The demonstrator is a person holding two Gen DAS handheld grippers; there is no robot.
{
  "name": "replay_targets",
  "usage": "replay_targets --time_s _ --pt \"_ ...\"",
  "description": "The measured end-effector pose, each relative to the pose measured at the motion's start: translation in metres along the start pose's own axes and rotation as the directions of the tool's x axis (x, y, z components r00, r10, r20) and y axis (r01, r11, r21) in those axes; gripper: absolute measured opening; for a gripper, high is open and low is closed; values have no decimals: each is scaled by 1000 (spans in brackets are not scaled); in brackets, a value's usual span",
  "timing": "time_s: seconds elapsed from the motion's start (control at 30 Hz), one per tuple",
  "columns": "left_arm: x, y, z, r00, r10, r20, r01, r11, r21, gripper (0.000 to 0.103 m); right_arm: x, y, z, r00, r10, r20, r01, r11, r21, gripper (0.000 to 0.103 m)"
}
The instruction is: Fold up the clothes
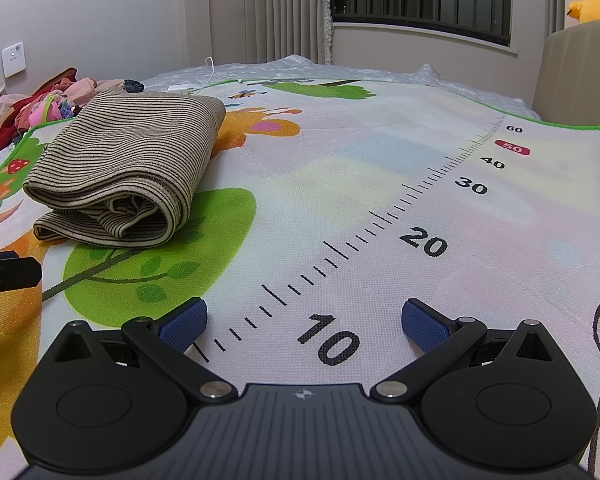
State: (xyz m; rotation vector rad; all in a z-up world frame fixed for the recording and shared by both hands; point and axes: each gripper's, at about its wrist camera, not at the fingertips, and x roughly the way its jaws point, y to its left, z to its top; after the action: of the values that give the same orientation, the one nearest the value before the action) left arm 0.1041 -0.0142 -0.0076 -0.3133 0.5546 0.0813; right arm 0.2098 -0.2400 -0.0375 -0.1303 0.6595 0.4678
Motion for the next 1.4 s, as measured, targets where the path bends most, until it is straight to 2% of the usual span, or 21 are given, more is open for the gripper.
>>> replay_targets --time_s 1.0,1.2,1.4 --pt "1 -1 -4 1000 17 6 -17 1000 -14 103 0 0 0 1000 0 0 0 1000 0 103" --pt "-1 5 -4 1000 -12 20 13 999 -50 103 0 0 0 1000 0 1 0 1000 0 103" --pt "0 3 -3 1000 -3 1 3 999 -43 103 0 1 0 1000 0 1 0 1000 1 103"
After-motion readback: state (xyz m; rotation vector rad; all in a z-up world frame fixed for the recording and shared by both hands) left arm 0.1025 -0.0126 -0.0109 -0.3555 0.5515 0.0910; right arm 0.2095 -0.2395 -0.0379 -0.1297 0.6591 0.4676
